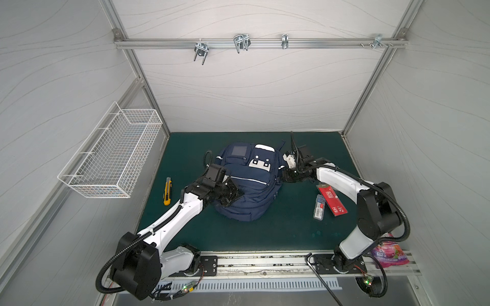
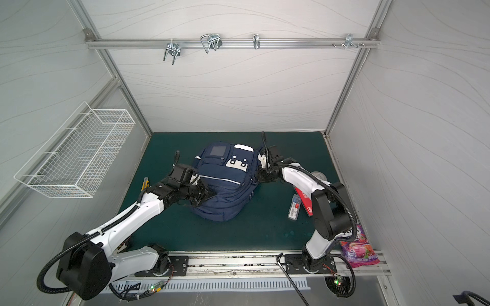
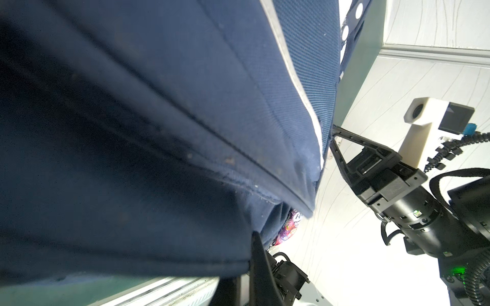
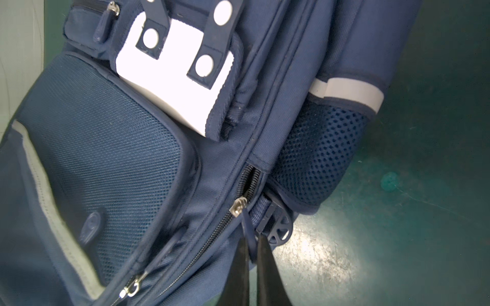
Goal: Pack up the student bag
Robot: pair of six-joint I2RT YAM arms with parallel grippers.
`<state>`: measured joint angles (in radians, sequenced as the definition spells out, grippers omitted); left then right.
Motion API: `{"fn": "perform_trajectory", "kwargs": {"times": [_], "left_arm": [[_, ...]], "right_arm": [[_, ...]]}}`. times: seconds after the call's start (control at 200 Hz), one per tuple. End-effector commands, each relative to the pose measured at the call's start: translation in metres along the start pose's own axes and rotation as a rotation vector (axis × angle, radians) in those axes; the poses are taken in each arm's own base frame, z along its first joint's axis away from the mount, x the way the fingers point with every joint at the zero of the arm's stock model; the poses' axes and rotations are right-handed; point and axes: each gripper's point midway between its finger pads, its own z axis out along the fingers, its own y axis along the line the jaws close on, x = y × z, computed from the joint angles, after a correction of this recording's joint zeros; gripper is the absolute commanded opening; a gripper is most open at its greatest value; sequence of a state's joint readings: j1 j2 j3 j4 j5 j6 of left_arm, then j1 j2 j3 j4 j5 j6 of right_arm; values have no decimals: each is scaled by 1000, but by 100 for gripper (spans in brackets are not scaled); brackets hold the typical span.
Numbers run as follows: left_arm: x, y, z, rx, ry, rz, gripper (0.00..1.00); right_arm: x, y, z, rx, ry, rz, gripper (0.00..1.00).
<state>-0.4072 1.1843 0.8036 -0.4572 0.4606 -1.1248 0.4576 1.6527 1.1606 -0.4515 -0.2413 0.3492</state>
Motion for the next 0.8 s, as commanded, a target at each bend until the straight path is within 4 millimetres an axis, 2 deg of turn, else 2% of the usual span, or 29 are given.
{"fn": "perform_trajectory", "kwargs": {"times": [0.0,0.36,0.58,0.645,0.685,0.715,0.755,0.795], "left_arm": [[0,15,-8,-42,-18,-13,0],[0,17,-8,-42,-24,-20,0],[1,19,-9,-44,-28,-24,0],[1,18,-8,-39,-26,-29,0],[0,13,-6,-14,-20,-24,0],[1,8,-6,8,-16,-20,11],[0,1,-5,37,-12,-19,27],[0,-11,-6,84,-5,-10,36]], "right_arm": [[-39,-55,-12,210,-142,62,0],[-47,-57,-21,235,-169,64,0],[-45,-59,-26,249,-169,83,0],[-46,-53,-32,239,-177,78,31],[-47,-50,-38,237,-183,72,43],[-47,-46,-44,236,-188,67,50],[-47,-39,-53,230,-198,54,54],[-45,-31,-60,228,-202,39,56]]}}
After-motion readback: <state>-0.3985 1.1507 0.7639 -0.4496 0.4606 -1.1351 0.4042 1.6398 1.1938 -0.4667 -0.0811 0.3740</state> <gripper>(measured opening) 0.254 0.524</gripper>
